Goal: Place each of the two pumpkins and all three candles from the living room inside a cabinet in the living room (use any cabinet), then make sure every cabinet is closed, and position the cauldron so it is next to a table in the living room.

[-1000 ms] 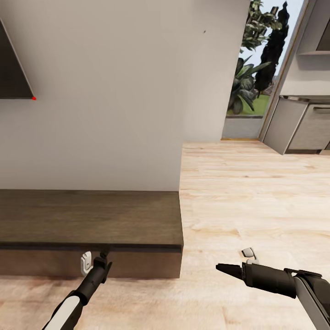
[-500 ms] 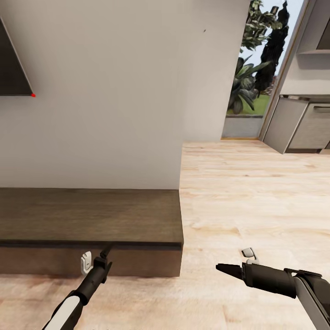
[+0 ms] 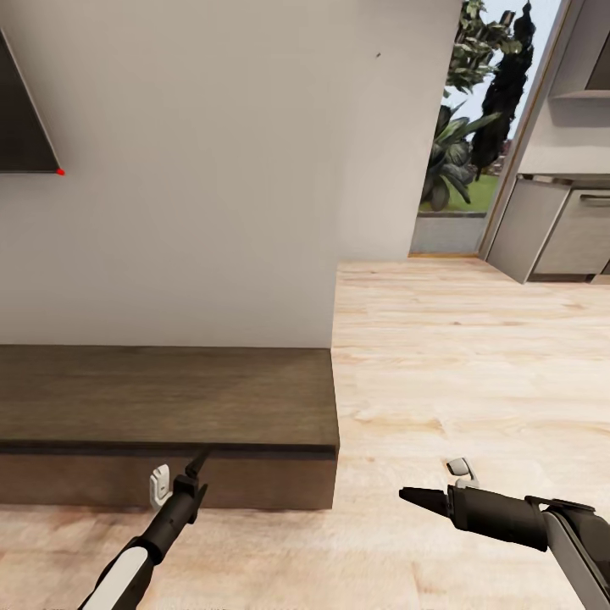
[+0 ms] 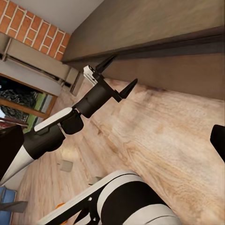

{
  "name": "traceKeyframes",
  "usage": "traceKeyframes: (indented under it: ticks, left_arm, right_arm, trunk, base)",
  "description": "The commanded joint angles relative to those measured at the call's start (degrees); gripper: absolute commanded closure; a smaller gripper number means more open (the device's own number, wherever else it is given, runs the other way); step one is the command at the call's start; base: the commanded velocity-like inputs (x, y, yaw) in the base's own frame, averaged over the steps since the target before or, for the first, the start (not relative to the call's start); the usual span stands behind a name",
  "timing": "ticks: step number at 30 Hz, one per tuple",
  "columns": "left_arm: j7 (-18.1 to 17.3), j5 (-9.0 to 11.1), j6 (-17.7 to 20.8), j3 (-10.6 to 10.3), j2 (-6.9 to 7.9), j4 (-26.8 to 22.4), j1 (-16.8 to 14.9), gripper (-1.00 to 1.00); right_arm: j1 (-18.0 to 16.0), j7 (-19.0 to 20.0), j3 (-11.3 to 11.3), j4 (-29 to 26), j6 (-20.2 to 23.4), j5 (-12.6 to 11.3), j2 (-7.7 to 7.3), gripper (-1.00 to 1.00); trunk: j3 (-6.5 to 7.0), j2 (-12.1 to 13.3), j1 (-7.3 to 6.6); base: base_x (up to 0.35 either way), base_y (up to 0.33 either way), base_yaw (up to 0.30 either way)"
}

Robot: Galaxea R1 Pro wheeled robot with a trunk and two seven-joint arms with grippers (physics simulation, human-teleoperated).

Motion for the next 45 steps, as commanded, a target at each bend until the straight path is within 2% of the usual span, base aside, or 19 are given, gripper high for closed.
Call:
traceKeyframes:
  ticks: [1,34,45]
  left_arm:
    - [-0.1,0.6,0.4,0.0,0.02,0.0,0.0,-1.0]
    - [0.0,0.6,0.4,0.0,-0.05,0.0,0.0,-1.0]
    - [0.0,0.6,0.4,0.0,-0.05,0.0,0.0,-1.0]
  right_arm:
    - [0.0,0.1,0.0,0.0,0.3,-0.1,-0.01,-1.0]
    - [0.0,0.1,0.0,0.0,0.3,-0.1,-0.01,-1.0]
    - [0.0,0.1,0.0,0.0,0.3,-0.1,-0.01,-1.0]
  trunk:
    - [-0.05,0.0,-0.01]
    - [-0.05,0.0,-0.01]
    - [-0.05,0.0,-0.01]
  base:
    - [0.0,0.0,0.0]
    - [0.0,0.0,0.0]
    - [0.097,0.0,0.0]
